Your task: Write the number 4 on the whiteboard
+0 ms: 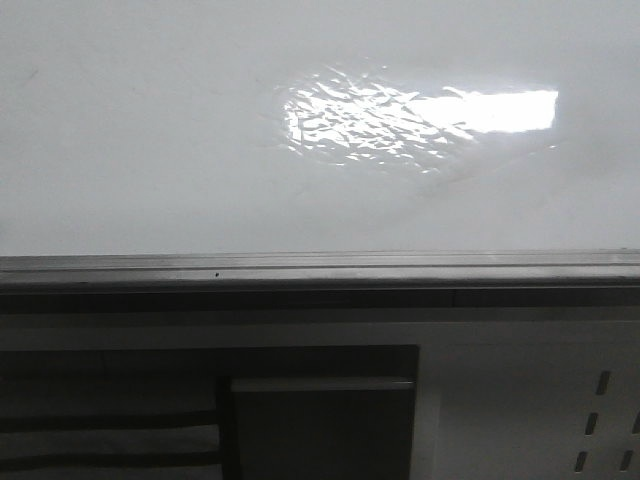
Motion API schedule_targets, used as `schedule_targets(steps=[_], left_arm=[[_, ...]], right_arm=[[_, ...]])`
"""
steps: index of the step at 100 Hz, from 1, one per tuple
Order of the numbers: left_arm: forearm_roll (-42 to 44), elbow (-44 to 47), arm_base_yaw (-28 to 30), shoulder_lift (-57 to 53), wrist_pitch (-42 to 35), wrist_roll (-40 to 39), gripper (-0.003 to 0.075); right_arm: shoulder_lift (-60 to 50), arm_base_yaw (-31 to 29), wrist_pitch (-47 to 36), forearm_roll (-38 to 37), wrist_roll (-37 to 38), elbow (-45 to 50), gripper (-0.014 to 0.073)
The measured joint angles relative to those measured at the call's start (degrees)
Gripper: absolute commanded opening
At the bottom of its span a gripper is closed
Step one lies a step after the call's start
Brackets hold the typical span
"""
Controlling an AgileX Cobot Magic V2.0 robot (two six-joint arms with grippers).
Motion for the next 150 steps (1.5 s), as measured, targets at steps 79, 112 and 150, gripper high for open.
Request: schedule_targets(steps=[79, 112, 150], left_arm=[[0.2, -2.2, -0.5, 2.2, -0.7, 0.3, -0.0020], [3.4, -13.9, -11.3, -0.3, 19.6, 7.1, -0.0020], [-1.4, -23.2, -27.7, -0.3, 38.1, 22.9, -0.0020]], right_arm=[[0.0, 0.0, 0.3, 1.3, 0.0, -0.2, 0.0510], [6.0, 0.0, 12.9, 9.3, -4.4, -11.1, 0.0510], [24.1, 0.0, 30.6, 45.4, -46.6, -19.3, 0.0510]])
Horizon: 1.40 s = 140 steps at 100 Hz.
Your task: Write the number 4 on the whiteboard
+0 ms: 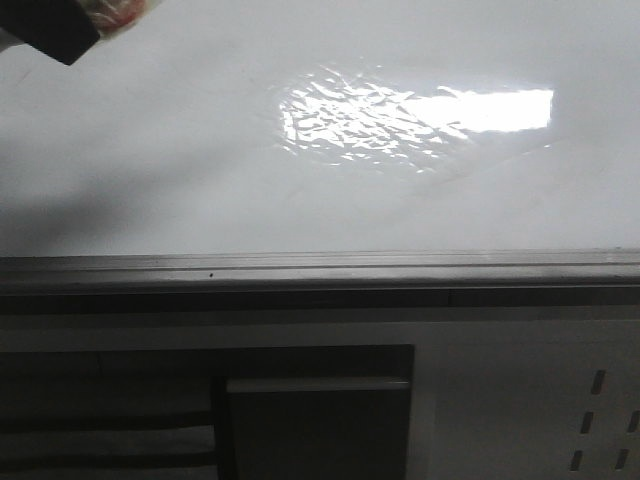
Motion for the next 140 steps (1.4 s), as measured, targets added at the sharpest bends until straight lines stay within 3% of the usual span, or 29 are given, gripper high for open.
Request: schedule_targets(steps=[12, 26, 63, 76, 105, 140], left_arm=[[-8.2, -2.3, -3.4, 1.2, 6.2, 9.0, -0.0020], [-15.9, -5.4, -6.3, 3.9, 9.8, 15.5, -0.0020], [-17.7, -9.6, -10.8, 8.7, 10.9, 22.9, -0.0020], [-17.8, -9.6, -10.9, 8.7, 10.9, 23.6, -0.0020], [-17.8, -9.7, -10.9, 8.7, 10.6, 24.1, -0.0020], [-17.8, -9.8, -10.9, 8.8, 8.1, 24.2, -0.0020]], right_arm=[[4.4, 0.0, 4.2, 6.9, -8.5, -2.9, 0.0510], [7.5, 1.5, 6.3, 8.2, -13.2, -6.5, 0.0510], [14.5, 18.8, 3.0, 5.3, -24.7, -8.7, 0.0510], [18.7, 23.7, 0.5, 3.6, -25.6, -9.0, 0.0497], [24.7, 26.8, 0.5, 2.8, -26.1, -12.4, 0.0321], [25.1, 26.9, 1.5, 2.8, -26.2, -12.9, 0.0291]])
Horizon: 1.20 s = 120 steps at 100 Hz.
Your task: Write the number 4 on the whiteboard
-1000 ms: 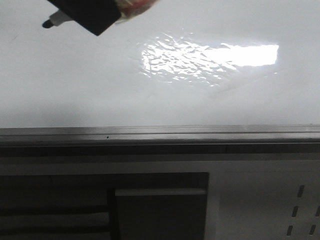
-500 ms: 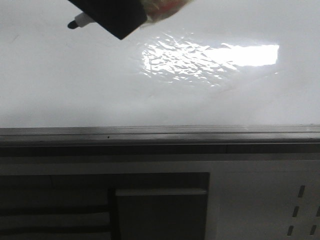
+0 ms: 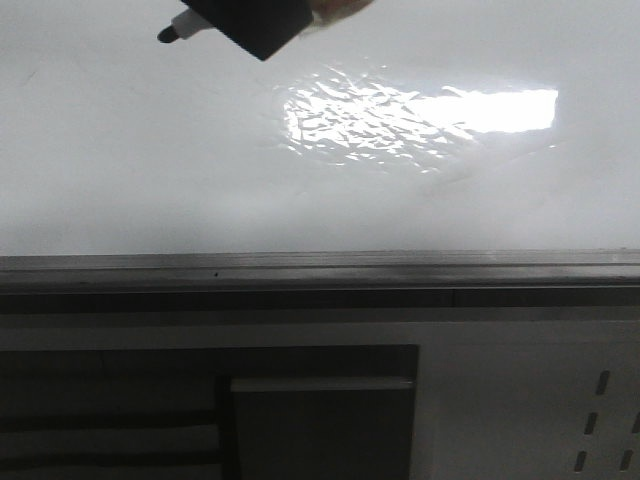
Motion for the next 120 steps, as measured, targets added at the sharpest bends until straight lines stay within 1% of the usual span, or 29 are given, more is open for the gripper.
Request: schedule_targets(steps=[14, 25, 35, 55, 72, 79, 84, 91, 103, 108, 113, 120], left_arm=[[0.0, 0.1, 0.0, 0.1, -0.1, 0.1, -0.0020], [0.0, 0.1, 0.0, 0.3, -0.1, 0.1, -0.0020], [0.0, 0.1, 0.0, 0.4, -0.1, 0.1, -0.0020], [0.0, 0.1, 0.0, 0.4, -0.1, 0.2, -0.0020], [0.0, 0.1, 0.0, 0.4, -0.1, 0.2, -0.0020], [0.0, 0.1, 0.0, 0.4, -0.1, 0.2, -0.0009], [0.0, 0.1, 0.0, 0.4, -0.1, 0.2, 0.0025], [0.0, 0.1, 0.0, 0.4, -0.1, 0.2, 0.0110], [0.1, 0.1, 0.0, 0.4, -0.2, 0.2, 0.0304], [0.6, 0.0, 0.0, 0.4, -0.6, 0.2, 0.0363], [0.7, -0.1, 0.4, 0.3, -1.0, -0.1, 0.0398], [0.7, -0.1, 2.0, -0.5, -1.2, -1.8, 0.0408]], right_arm=[[0.0, 0.0, 0.1, 0.0, 0.0, 0.0, 0.0220], [0.0, 0.0, 0.2, 0.0, 0.0, 0.0, 0.0182], [0.0, 0.0, 0.4, 0.0, 0.0, 0.0, 0.0162], [0.0, 0.0, 0.6, 0.0, 0.0, 0.0, 0.0153], [0.0, 0.0, 0.6, 0.0, -0.1, 0.0, 0.0001], [0.0, 0.0, 0.6, 0.0, -0.1, 0.0, -0.0038], [0.0, 0.0, 0.6, 0.0, -0.1, 0.0, -0.0052], [0.0, 0.0, 0.6, 0.0, -0.1, 0.0, -0.0052], [0.0, 0.0, 0.4, -0.3, 0.2, -0.1, -0.0052], [0.0, 0.1, 0.1, -1.8, 1.6, -0.4, -0.0052], [0.0, 0.1, -0.4, -4.5, 4.3, -1.1, -0.0052], [0.0, 0.1, -0.9, -9.9, 9.8, -2.7, -0.0052]])
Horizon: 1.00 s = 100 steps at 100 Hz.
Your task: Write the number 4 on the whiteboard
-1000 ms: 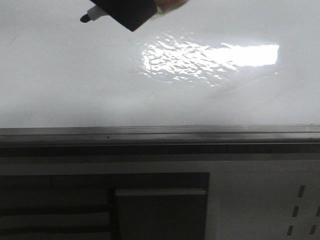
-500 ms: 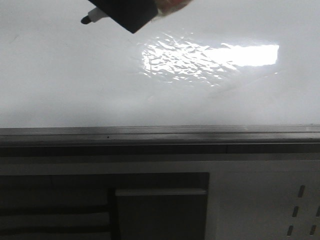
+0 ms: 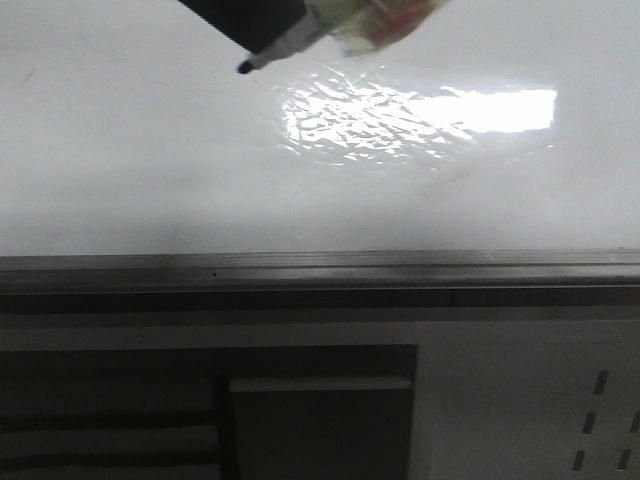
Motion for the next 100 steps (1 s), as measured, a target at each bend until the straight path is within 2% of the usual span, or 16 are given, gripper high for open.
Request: schedule_targets(steps=[21, 39, 56, 75, 86, 100], left_arm=[[-1.0, 0.8, 9.8, -6.0, -0.6, -5.3, 0.0408], [-6.3, 8.0, 19.2, -15.2, -2.4, -5.7, 0.0408], [-8.5, 17.6, 25.3, -22.7, -6.1, -5.9, 0.0407], [-9.2, 22.2, 26.7, -26.6, -11.5, -6.0, 0.0407], [-9.5, 22.5, 26.8, -26.7, -13.3, -6.0, 0.0407], [-9.6, 22.6, 26.9, -26.7, -13.9, -6.0, 0.0407]], right_arm=[[-0.6, 0.0, -0.6, -14.4, 19.3, -3.4, -0.0048], [-5.9, -0.1, -8.2, -22.7, 32.9, 3.3, -0.0045], [-12.6, -0.1, -17.8, -23.2, 35.3, 12.4, -0.0045], [-13.8, -0.1, -20.5, -21.4, 35.6, 15.6, -0.0045], [-10.8, -0.1, -17.8, -19.5, 35.6, 11.4, -0.0045], [-4.5, -0.1, -7.8, -18.8, 36.0, 1.2, -0.0045]])
